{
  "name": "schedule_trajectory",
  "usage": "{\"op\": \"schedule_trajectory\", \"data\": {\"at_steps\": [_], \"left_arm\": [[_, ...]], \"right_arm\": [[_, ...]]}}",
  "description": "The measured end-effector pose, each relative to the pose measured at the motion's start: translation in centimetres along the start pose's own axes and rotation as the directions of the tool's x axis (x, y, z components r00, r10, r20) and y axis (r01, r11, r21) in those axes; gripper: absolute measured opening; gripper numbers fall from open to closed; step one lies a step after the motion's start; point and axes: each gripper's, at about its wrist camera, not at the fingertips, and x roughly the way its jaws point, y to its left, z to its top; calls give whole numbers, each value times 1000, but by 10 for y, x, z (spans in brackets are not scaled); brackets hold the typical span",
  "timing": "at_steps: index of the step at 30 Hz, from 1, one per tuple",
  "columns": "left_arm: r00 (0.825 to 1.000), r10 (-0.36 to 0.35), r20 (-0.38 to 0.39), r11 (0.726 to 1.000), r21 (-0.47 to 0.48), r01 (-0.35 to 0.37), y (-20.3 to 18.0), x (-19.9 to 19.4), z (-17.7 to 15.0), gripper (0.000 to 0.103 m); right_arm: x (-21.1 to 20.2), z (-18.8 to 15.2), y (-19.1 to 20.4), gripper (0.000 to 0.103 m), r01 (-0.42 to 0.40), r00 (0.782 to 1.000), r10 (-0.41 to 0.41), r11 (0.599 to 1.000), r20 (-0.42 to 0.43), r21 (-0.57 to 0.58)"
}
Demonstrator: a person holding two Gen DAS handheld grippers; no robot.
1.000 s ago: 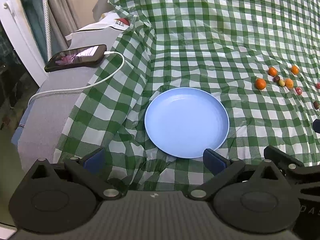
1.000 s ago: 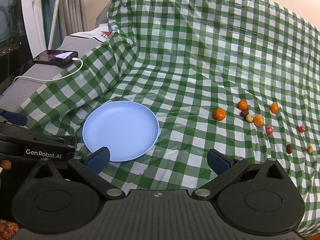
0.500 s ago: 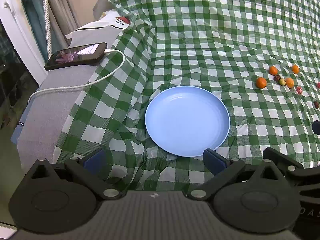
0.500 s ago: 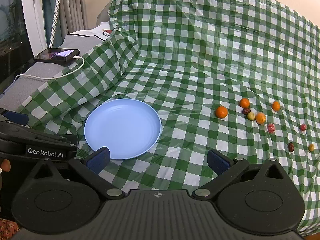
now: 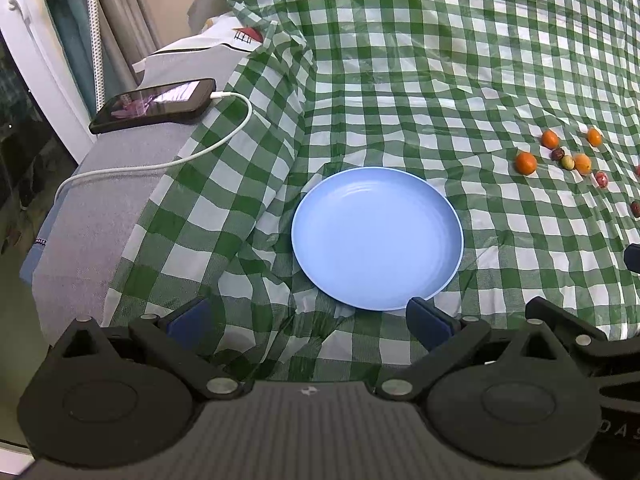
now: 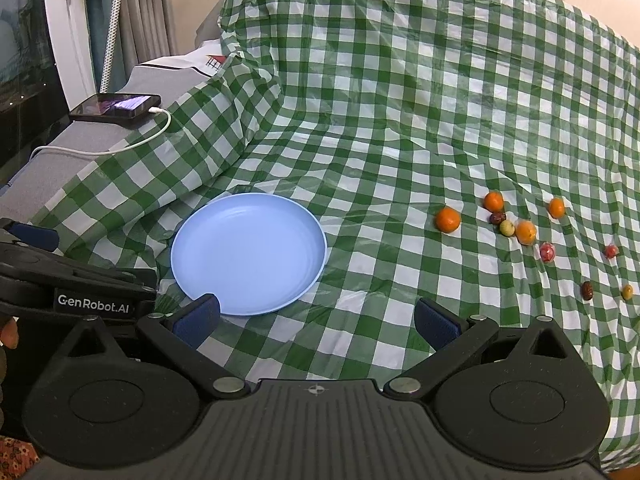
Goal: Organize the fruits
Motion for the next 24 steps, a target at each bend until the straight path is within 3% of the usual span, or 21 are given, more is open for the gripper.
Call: {"op": "schedule_trajectory", "data": {"at_steps": [24], "left_arm": [[1000, -2, -17, 1000, -11, 2, 1, 9, 5, 103]], "right_arm": [[11, 2, 0, 103, -21, 999, 21, 1000, -25, 5]]}}
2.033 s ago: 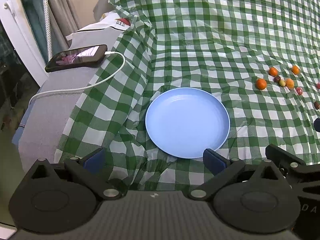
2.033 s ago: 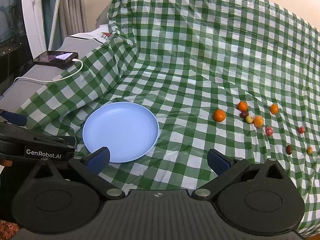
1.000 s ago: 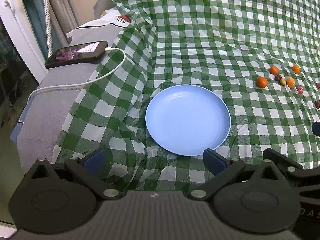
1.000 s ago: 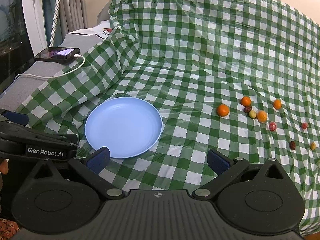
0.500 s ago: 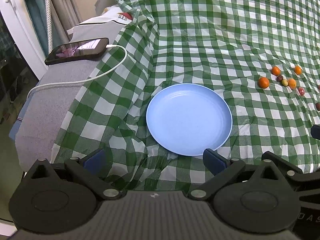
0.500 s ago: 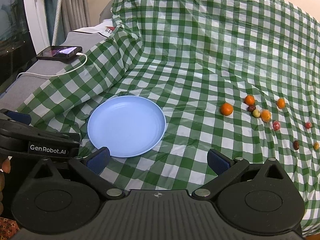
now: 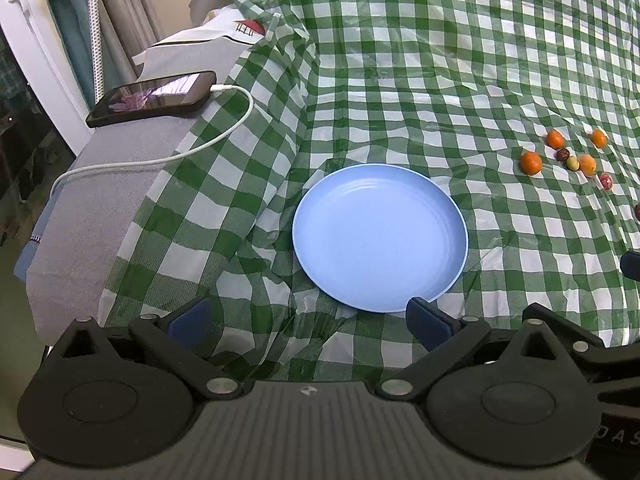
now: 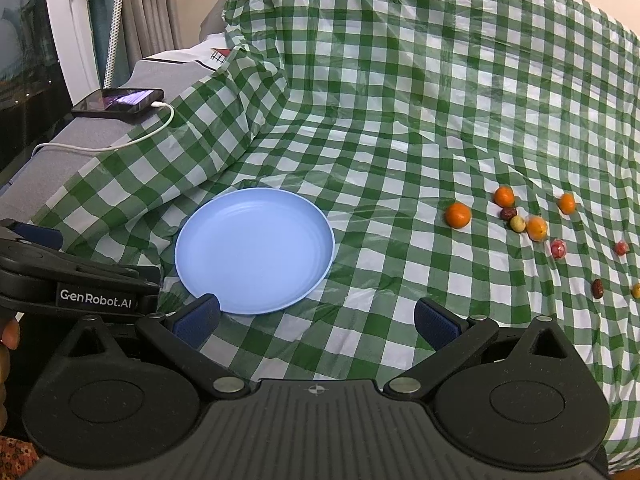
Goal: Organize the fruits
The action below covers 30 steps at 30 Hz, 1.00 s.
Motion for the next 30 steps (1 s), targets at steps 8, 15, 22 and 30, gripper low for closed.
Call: {"op": "schedule_trajectory", "data": {"at_steps": [8, 15, 22, 30], "left_arm": [[998, -54, 39, 998, 15, 53, -14, -1, 14, 103], [988, -115, 101, 992, 70, 108, -43, 2, 34, 103], [971, -232, 57, 971, 74, 227, -81, 25, 67, 103], [954, -296, 50, 947, 146, 287, -152, 60, 109, 103]], "right_arm": [[9, 1, -26, 102, 28, 1000, -28, 998, -3, 53], [12, 4, -71, 102, 68, 997, -73, 990, 38, 121], [20, 6, -130, 102, 142, 985, -157, 973, 72, 181], [38, -4, -226, 102, 301, 943, -330, 899, 41, 317]]}}
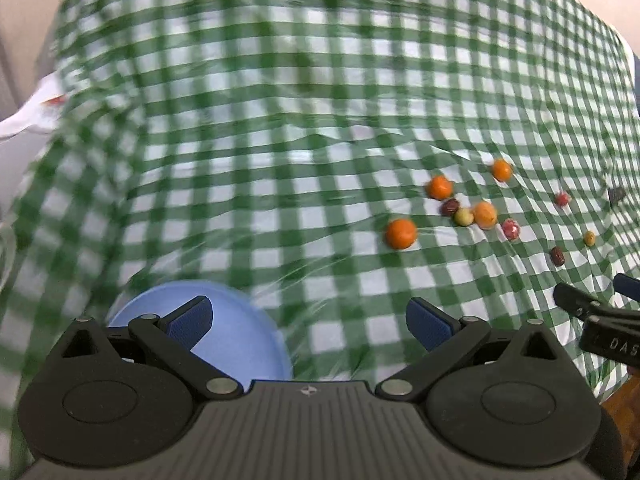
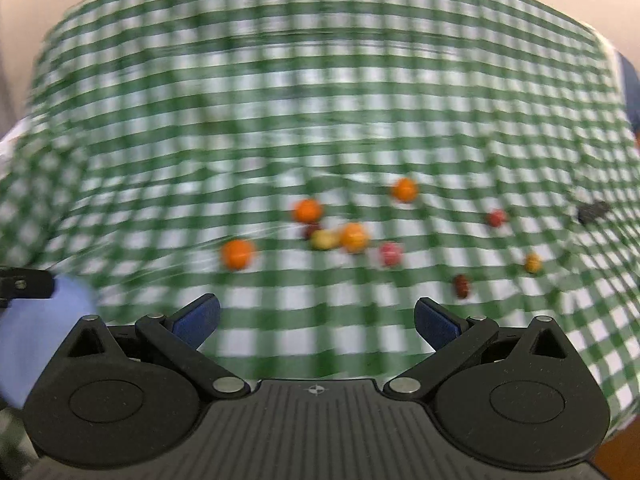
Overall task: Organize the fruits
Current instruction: 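Grasp a mandarin with the left tool while the right tool grasps a red date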
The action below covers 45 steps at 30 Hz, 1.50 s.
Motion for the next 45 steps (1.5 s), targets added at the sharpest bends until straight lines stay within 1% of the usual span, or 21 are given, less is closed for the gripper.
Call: {"op": "schedule_trajectory", "data": {"at_steps": [5, 8, 9, 10, 11, 13, 15, 20, 22, 23, 24, 25, 26, 27, 30, 32, 34, 36, 40, 42, 45], "left_arm": [[1000, -14, 5, 997, 80, 14, -41, 48, 25, 103], [999, -49, -20, 989, 136, 51, -67, 85, 37, 103], [998, -58, -26, 988, 144, 61, -72, 96, 39, 103], [997, -71, -30, 986, 150, 74, -79, 107, 41, 103], [996, -85, -29, 984, 152, 89, -84, 118, 43, 103], [997, -77, -19, 984, 160, 79, -93, 134, 45, 102], [999, -46, -13, 981, 190, 47, -101, 154, 47, 96], [998, -42, -37, 971, 235, 49, -106, 185, 48, 94], [997, -45, -61, 969, 241, 58, -106, 196, 49, 92], [996, -48, -78, 968, 242, 66, -106, 203, 49, 81], [993, -55, -100, 968, 239, 78, -106, 209, 50, 60], [989, -75, -130, 968, 228, 103, -104, 214, 50, 54], [987, -101, -127, 972, 198, 125, -100, 213, 51, 43], [986, -115, -122, 974, 181, 136, -98, 212, 53, 38], [988, -117, -99, 976, 173, 133, -93, 198, 54, 38], [991, -121, -62, 976, 173, 130, -87, 176, 53, 38], [990, -136, -41, 979, 150, 141, -77, 150, 50, 38], [989, -142, -31, 983, 117, 144, -62, 119, 44, 38], [996, -87, -22, 993, 74, 88, -29, 55, 17, 38], [998, -61, -31, 997, 53, 62, -13, 25, 3, 38], [999, -25, -30, 999, 30, 26, 16, -21, -23, 38]], "right_arm": [[35, 3, -51, 102, 80, 997, -80, 996, 0, 41], [61, 4, -79, 100, 117, 993, -117, 988, -5, 97], [70, 3, -89, 93, 116, 993, -115, 987, -9, 116], [80, 2, -97, 81, 114, 993, -113, 985, -17, 127], [90, 1, -104, 76, 117, 993, -114, 984, -34, 135], [110, -2, -113, 64, 125, 991, -116, 981, -63, 147], [129, -3, -121, 61, 135, 989, -124, 979, -80, 154], [167, -9, -126, 53, 144, 984, -130, 983, -119, 114], [179, -10, -128, 40, 146, 981, -129, 983, -146, 109], [181, -12, -129, 40, 147, 981, -131, 983, -144, 111], [181, -13, -128, 29, 153, 981, -139, 983, -132, 105], [180, -13, -127, 22, 155, 981, -143, 984, -128, 90], [179, -12, -127, 22, 153, 982, -142, 984, -126, 86], [178, -12, -128, 22, 151, 982, -139, 984, -125, 93], [165, -7, -129, 22, 169, 982, -157, 979, -101, 117], [149, -2, -127, 22, 165, 985, -155, 978, -81, 131], [127, 3, -116, 22, 134, 990, -128, 983, -59, 128], [100, 8, -100, 22, 79, 997, -76, 992, -32, 103], [43, 10, -50, 22, -65, 998, 66, 997, -4, 37], [18, 8, -23, 22, -138, 990, 138, 990, -5, 9], [-19, -1, 21, 22, -250, 968, 249, 968, -31, -32]]}}
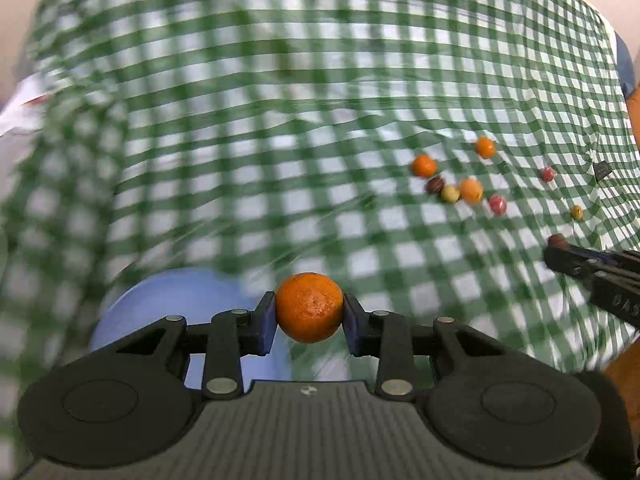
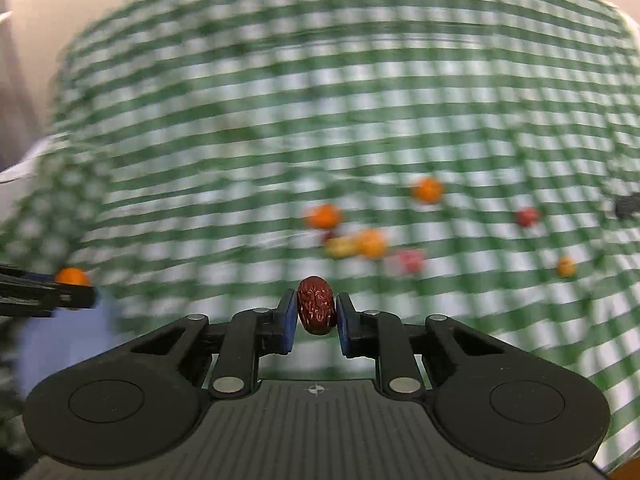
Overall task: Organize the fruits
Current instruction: 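Grasp a mandarin with the left tool while the right tool grasps a red date, then carry both fruits to the blue plate and open both tools to release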
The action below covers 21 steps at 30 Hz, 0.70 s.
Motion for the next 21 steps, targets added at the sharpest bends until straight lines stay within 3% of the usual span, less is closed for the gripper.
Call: {"op": "schedule_trajectory", "data": {"at_steps": [4, 9, 14, 21], "left_arm": [[999, 51, 1, 998, -46, -51, 34, -47, -40, 38], [998, 69, -4, 989, -128, -69, 66, -87, -84, 38], [998, 59, 3, 981, -187, -58, 82, -106, -111, 38], [998, 56, 34, 975, -219, -47, 90, -117, -122, 38]], "right_arm": [[-22, -17, 62, 22, -112, 993, 109, 991, -42, -72], [-47, -37, 119, 22, -186, 980, 174, 972, -94, -144], [-65, -53, 152, 21, -211, 975, 190, 952, -115, -220], [-75, -57, 167, 21, -206, 977, 183, 942, -107, -267]]}}
